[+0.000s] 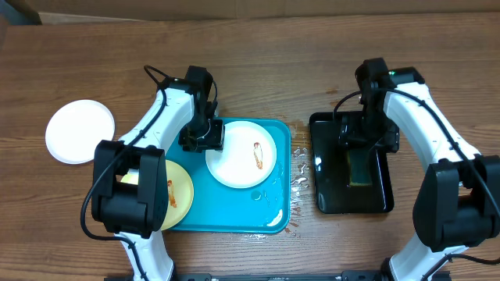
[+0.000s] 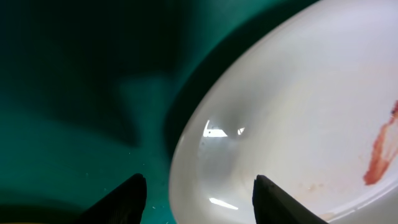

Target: Clean dirty plates on tray and stack at the side

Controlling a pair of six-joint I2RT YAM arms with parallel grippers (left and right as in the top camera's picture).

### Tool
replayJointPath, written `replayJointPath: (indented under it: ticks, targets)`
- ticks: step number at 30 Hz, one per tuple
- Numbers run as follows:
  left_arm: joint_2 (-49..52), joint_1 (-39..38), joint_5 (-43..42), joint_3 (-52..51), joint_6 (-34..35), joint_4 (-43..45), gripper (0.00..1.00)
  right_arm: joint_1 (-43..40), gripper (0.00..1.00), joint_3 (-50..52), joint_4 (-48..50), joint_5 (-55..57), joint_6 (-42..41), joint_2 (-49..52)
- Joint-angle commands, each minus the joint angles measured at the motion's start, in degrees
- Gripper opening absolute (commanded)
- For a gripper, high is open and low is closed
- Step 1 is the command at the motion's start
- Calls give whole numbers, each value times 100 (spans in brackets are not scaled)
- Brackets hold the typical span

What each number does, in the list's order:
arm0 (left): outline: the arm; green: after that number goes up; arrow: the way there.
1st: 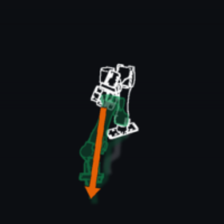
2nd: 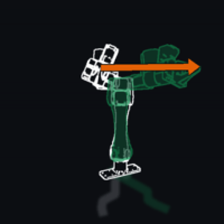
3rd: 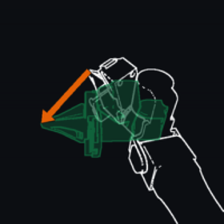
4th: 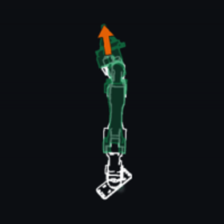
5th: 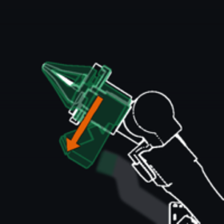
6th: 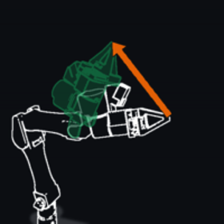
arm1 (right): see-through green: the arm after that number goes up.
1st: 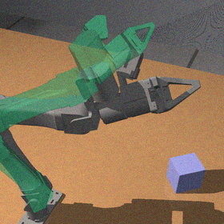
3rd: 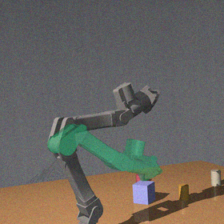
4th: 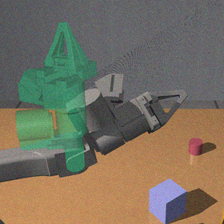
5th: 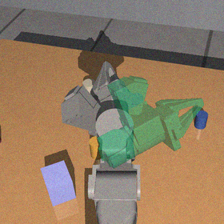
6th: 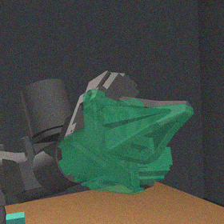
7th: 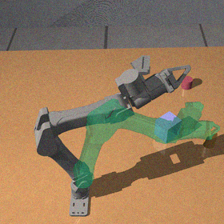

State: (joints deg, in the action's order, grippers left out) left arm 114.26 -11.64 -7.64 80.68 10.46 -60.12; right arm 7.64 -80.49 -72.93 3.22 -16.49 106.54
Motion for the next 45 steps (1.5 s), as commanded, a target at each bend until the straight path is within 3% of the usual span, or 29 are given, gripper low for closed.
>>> replayJointPath:
  ticks: [1,6,11,15,18,24,25,32,33,34,35,36,37,42,45]
  targets:
    - [81,-61,256,-339,431,175,56,0,84,214,103,-50,-15,-164]
    - [83,-68,339,-592,629,317,43,9,84,306,133,-81,-17,-164]
    - [81,-63,796,-632,1045,247,41,13,84,581,387,-81,-15,-164]
    - [81,-66,828,-629,846,341,37,11,84,951,715,-81,-17,-164]
    - [81,-66,831,-629,664,356,28,13,82,1268,1034,-129,-15,-164]
    - [81,-37,994,-629,695,354,20,13,75,1816,1600,-411,-15,-164]
    - [81,-33,994,-629,710,354,19,13,72,1897,1679,-470,-13,-164]
    - [81,-35,1001,-629,728,391,15,11,11,1989,1679,-487,13,-164]
    - [81,-35,970,-629,734,402,14,11,11,1954,1685,-485,28,-164]
    - [81,-35,949,-629,734,407,13,11,20,1884,1663,-485,28,-164]
    - [81,-42,951,-629,734,407,13,11,52,1829,1626,-485,26,-164]
    - [81,-44,949,-629,734,407,14,11,67,1788,1589,-485,24,-164]
    - [81,-44,949,-629,734,402,14,11,75,1766,1534,-485,24,-164]
    - [81,-44,953,-629,734,400,17,11,77,1869,1244,-494,-9,-164]
    - [81,-44,953,-629,734,407,17,11,68,2087,1366,-616,-24,-164]
